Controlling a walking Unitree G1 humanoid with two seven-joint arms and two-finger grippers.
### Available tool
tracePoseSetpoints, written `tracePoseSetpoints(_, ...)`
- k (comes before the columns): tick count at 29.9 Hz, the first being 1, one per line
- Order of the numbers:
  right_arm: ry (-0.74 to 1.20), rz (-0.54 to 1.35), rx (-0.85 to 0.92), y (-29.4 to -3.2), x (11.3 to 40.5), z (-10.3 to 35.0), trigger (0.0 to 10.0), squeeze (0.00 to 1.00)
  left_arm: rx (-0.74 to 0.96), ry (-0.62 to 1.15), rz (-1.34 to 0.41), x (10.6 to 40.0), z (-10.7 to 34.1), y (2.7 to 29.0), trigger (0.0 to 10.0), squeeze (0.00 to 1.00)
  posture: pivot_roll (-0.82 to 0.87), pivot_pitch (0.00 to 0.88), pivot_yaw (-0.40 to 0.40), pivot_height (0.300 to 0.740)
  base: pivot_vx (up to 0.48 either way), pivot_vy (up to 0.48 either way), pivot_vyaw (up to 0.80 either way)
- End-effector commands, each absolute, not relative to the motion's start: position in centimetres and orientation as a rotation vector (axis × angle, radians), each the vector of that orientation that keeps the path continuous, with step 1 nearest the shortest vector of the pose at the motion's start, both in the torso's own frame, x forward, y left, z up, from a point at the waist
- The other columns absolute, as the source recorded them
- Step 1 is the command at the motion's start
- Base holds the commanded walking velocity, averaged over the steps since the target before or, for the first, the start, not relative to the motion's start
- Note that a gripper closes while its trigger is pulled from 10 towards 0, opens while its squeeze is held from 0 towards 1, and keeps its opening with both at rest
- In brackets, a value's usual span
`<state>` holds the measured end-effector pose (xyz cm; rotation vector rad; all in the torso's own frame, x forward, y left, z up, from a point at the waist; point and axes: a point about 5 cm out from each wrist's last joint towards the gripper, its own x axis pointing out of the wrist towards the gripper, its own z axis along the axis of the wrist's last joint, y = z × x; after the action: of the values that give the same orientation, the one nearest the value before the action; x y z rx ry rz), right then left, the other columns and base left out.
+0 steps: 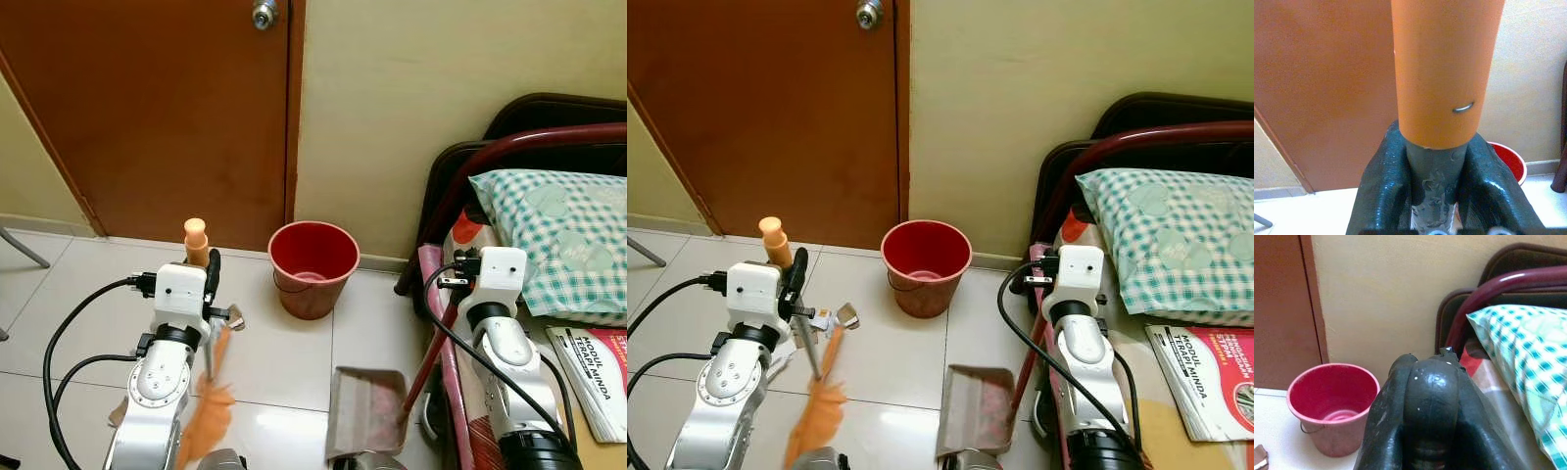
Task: Sweep floor
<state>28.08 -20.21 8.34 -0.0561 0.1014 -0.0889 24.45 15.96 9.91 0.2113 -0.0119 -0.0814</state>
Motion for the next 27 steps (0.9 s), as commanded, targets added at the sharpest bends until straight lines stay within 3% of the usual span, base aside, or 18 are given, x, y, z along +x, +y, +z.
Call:
tracePoseSetpoints(1,0.07,-0.072,-0.068,-20.1,28.9,9.2,10.0,0.0,0.229,-0.115,-0.1,25.4,12.4,15.1,10.0,0.0,0.04,0.039,-0.068,0.74,0.0,0.0,0.0)
tracePoseSetpoints(11,0.059,-0.049,-0.078,-19.5,29.9,9.5,10.0,0.0,0.24,-0.156,-0.103,26.0,14.3,14.3,10.0,0.0,0.05,0.059,-0.072,0.74,0.0,0.0,0.0)
tracePoseSetpoints(15,0.065,-0.034,-0.061,-18.9,30.5,9.3,10.0,0.0,0.343,-0.202,-0.053,26.4,16.3,15.0,10.0,0.0,0.08,0.069,-0.074,0.74,0.0,0.0,0.0)
tracePoseSetpoints(27,0.052,0.003,-0.051,-17.3,31.7,9.2,10.0,0.0,0.395,-0.303,0.001,26.9,20.2,15.8,10.0,0.0,0.14,0.07,-0.068,0.74,0.0,0.0,0.0)
